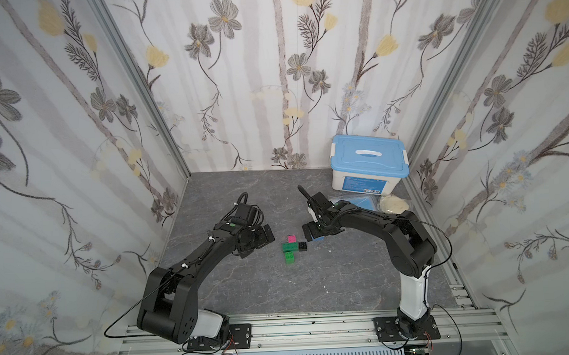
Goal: Assemble the letter f with lego
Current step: Pick up the lego brick from the center of the board.
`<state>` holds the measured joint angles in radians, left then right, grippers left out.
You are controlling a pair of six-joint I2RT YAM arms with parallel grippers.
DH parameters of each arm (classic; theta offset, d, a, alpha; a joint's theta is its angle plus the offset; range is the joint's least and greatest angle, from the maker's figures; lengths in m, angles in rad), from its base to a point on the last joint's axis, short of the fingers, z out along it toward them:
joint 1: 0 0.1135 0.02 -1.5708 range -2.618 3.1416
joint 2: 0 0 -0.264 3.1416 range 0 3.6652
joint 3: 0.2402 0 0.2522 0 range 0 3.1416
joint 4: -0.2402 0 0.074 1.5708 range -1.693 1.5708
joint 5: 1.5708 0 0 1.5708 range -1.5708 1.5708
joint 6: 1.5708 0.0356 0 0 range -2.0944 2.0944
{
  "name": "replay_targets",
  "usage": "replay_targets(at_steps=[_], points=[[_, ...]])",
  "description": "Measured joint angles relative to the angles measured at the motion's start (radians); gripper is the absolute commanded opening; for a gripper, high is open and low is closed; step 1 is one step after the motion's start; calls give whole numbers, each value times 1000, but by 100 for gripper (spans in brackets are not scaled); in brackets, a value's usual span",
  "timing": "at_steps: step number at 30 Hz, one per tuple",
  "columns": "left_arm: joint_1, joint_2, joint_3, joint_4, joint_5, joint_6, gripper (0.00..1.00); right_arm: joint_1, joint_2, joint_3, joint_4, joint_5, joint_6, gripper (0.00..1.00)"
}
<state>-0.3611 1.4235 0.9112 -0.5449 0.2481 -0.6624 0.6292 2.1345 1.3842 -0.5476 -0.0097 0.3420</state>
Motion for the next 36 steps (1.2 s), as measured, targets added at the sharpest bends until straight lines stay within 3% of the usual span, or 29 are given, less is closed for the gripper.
replay_targets(at_steps=[20, 29, 36], points=[[6, 41, 1, 19, 16, 0, 100, 1, 67, 94, -94, -13, 49, 82], [16, 28, -25, 27, 13, 0, 100, 3, 93, 128, -143, -10, 79, 81], [22, 23, -39, 42, 15, 1, 100, 9, 101, 133, -154, -4, 88, 70]])
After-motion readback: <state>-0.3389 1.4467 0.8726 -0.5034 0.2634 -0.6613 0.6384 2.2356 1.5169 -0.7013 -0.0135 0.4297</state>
